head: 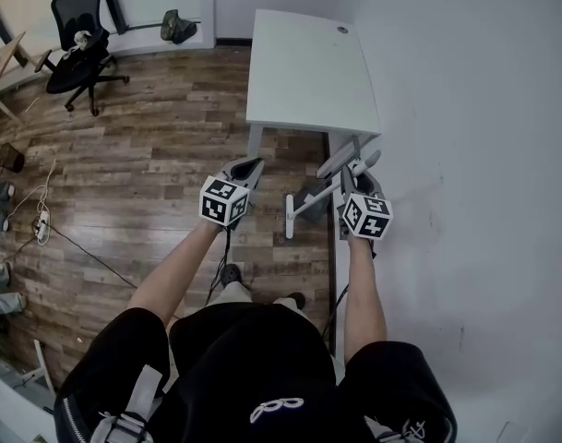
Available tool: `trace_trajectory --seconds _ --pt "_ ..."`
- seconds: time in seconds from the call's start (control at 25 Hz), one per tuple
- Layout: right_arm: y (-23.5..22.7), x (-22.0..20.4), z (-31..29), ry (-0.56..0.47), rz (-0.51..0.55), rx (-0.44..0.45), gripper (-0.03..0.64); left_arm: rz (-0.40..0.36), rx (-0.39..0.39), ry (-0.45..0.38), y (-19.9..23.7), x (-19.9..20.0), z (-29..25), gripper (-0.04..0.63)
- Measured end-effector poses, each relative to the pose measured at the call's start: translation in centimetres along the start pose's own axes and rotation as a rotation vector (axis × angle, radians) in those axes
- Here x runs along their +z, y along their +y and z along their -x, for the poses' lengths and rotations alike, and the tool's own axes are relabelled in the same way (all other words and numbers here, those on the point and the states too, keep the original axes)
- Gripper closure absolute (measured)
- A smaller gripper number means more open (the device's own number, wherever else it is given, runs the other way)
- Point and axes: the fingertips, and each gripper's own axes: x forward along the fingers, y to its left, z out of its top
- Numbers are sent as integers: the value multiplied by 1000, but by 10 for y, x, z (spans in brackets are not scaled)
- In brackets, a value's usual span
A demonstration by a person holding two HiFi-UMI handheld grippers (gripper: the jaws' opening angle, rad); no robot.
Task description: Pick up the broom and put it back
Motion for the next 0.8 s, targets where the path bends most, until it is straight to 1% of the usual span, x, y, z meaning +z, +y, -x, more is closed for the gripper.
trace_trajectory --seconds 0.44,0.6,0.8 --pt "22 7 -22 13 8 -34 503 1 -49 11 30 -2 3 578" --pt "19 -4 -31 36 1 -29 503 3 -56 20 33 -6 -6 578" --pt "7 -27 -47 77 -16 -24 503 6 -55 38 34 -13 -21 578"
